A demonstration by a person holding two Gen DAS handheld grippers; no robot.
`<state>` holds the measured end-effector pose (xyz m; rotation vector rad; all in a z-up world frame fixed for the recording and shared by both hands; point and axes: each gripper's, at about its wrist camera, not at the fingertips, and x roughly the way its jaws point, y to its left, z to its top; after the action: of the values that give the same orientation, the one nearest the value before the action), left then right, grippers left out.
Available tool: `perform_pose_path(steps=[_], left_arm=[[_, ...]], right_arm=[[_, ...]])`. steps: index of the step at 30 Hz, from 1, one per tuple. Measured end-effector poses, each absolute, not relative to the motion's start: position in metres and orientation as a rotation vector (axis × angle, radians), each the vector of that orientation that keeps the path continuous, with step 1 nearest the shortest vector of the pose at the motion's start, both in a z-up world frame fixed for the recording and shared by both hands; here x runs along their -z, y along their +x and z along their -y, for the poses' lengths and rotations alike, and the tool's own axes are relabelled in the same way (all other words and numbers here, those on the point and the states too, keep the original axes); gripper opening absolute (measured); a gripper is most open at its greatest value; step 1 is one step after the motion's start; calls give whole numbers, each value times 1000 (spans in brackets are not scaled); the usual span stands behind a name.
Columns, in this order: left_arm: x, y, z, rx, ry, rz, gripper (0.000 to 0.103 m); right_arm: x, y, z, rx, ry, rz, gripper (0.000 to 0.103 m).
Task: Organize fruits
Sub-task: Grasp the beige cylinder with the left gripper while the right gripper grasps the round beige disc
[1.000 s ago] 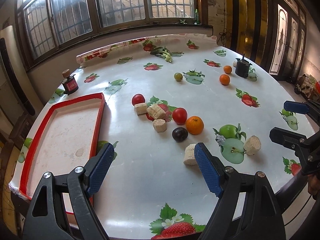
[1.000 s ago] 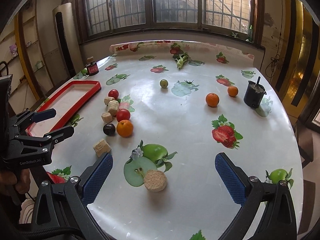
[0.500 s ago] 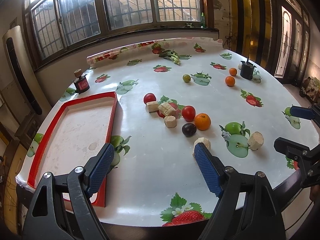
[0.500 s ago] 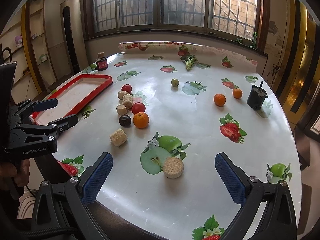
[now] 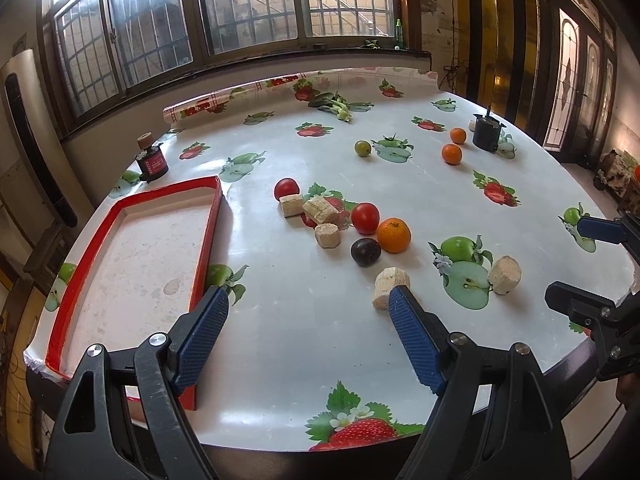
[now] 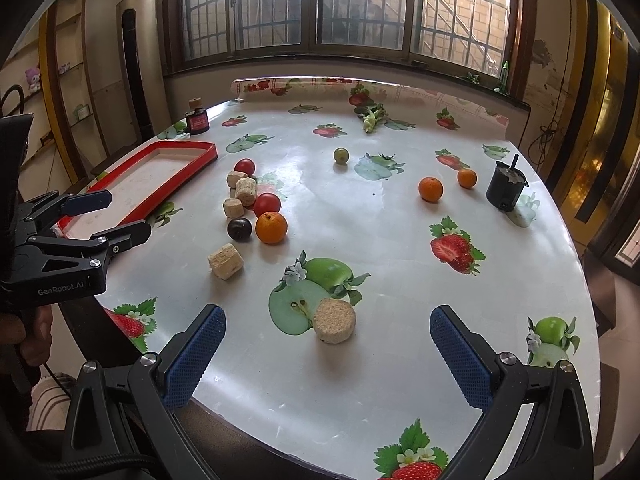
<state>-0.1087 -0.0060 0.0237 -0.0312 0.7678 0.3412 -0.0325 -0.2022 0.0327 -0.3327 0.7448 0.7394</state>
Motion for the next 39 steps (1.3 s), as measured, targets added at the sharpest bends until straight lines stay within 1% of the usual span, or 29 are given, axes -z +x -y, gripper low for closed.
perform_pose_path(steps=[15, 22, 23, 25, 26, 27, 28, 29, 31, 33, 34, 35, 36, 38, 39], left_arm=[[-21, -106, 9, -317, -37, -785, 83], [-6, -82, 8, -223, -105, -855, 83], [-3, -77, 9, -210, -111, -868, 83], [3, -67, 10, -183, -121, -888, 83], [6, -61, 10, -174, -124, -901, 83], [9, -57, 11, -167, -124, -910, 83], [12, -53, 13, -158, -122, -916, 83], [15, -49, 14, -151, -119, -927, 83], [21, -41, 16, -142, -112, -949, 83], [27, -34, 17, -134, -105, -965, 77], [31, -31, 16, -124, -105, -982, 68], [36, -28, 15, -110, -114, -1001, 57], [40, -27, 14, -100, -125, -1012, 52], [41, -27, 15, -90, -100, -995, 38], [42, -26, 15, -80, -100, -996, 32]], right_arm=[[-29, -34, 203, -744, -340, -750, 103], [-22, -26, 201, -775, -312, -770, 103], [-19, -24, 200, -780, -312, -780, 101], [-10, -18, 195, -782, -323, -805, 95], [-5, -15, 193, -782, -329, -820, 89], [-1, -12, 192, -785, -333, -831, 80], [4, -9, 190, -789, -334, -847, 76], [9, -5, 188, -787, -337, -866, 73], [17, 1, 184, -774, -352, -887, 71], [23, 7, 181, -772, -357, -905, 62], [26, 10, 180, -774, -357, -917, 60], [30, 12, 179, -772, -359, -928, 56], [33, 15, 178, -769, -361, -938, 50], [36, 17, 177, -768, -361, -939, 46], [36, 19, 177, -766, -359, -942, 43]])
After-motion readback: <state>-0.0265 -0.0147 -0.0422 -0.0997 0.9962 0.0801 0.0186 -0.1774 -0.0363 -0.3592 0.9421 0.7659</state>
